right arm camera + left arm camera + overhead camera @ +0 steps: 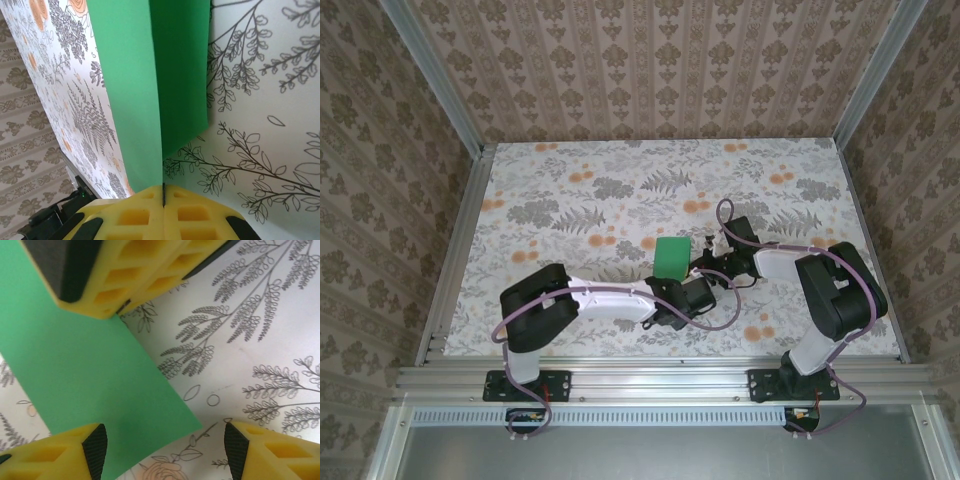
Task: Fold a paper plane with a square sheet of paper (pick it up from the middle)
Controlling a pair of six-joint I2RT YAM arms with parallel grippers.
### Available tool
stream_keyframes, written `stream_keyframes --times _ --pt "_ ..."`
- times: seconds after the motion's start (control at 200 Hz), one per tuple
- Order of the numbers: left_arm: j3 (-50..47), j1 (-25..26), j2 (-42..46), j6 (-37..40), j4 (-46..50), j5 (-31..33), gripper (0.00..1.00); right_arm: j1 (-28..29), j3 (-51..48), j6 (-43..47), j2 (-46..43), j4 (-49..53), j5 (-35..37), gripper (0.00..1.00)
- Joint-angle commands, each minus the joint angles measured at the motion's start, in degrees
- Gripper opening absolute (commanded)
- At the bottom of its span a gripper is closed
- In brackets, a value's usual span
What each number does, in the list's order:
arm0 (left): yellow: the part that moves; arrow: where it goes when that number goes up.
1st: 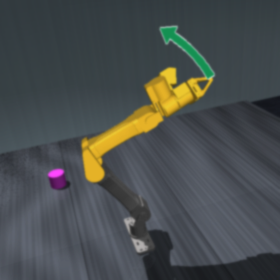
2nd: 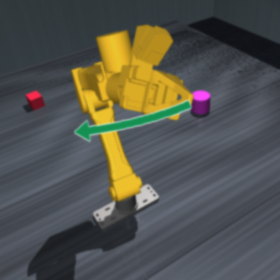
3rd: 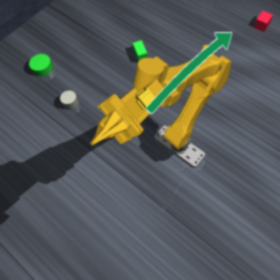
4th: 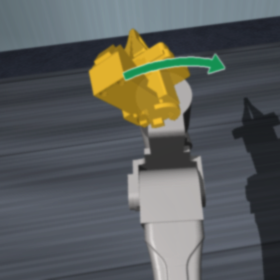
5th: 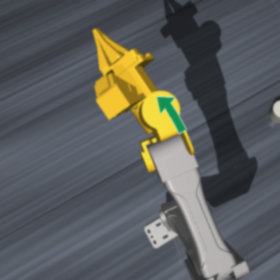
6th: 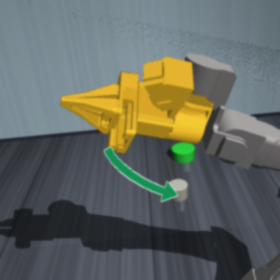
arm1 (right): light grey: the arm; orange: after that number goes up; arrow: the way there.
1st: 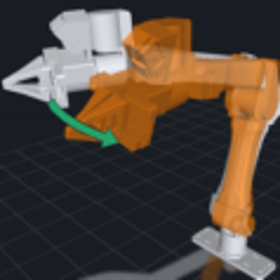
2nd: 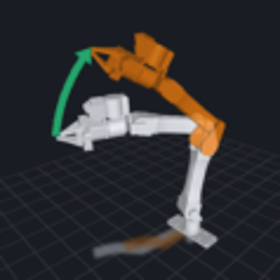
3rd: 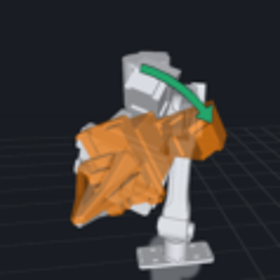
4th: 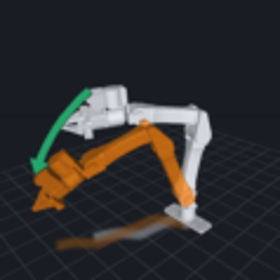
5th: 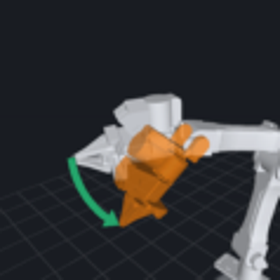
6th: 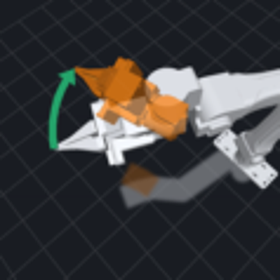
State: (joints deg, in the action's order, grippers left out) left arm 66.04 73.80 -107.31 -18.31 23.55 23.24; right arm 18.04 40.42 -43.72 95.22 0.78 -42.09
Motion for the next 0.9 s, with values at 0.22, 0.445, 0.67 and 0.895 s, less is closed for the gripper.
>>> stream_keyframes --times 0.22,0.445,0.67,0.895 --pt "2.0 0.2 0.3 0.7 -0.3 8.3 0.59 0.4 0.1 0.3 -0.9 0.8 -1.6 0.06" --pt "1.2 0.2 1.4 0.8 -1.7 8.0 0.33 0.5 0.0 0.7 -0.5 1.2 -1.2 0.06" --pt "0.7 0.1 2.1 0.5 -1.8 7.7 0.14 0.5 0.3 1.0 -0.2 1.5 -1.2 0.07" --pt "-0.9 -0.7 3.9 -0.4 -2.8 6.0 0.0 0.4 0.8 2.0 -0.4 3.0 -0.8 0.14"
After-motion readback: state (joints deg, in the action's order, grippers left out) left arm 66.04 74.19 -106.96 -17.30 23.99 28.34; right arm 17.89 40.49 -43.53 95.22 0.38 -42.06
